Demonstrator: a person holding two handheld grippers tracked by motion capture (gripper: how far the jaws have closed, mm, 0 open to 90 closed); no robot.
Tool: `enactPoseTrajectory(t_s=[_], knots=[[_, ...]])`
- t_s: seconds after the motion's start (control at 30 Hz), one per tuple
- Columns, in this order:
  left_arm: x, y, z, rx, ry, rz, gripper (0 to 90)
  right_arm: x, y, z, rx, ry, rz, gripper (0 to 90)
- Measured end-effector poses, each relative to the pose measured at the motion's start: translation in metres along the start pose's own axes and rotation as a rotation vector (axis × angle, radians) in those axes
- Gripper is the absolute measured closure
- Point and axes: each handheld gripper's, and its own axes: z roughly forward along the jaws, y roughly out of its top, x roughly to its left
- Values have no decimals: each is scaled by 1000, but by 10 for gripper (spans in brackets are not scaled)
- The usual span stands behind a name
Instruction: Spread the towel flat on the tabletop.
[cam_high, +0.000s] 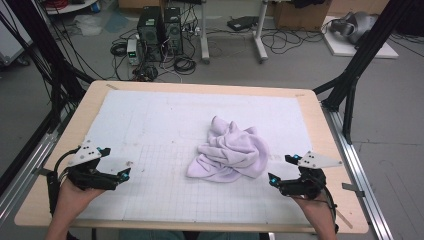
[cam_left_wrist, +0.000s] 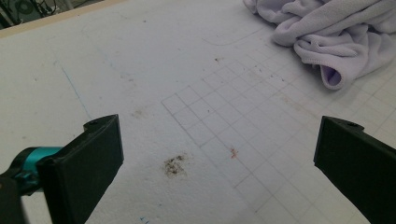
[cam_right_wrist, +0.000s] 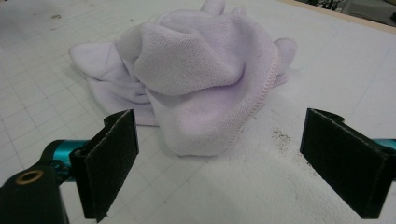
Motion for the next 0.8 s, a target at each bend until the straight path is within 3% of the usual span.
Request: enactPoseTrajectory(t_s=[0.53,0.8], knots=[[-2,3,1,5,-7,7,19,-3,1,0,-5,6,-1,107],[-3,5,1,3,-10,8,19,-4,20,11,-9,32,-28,107]])
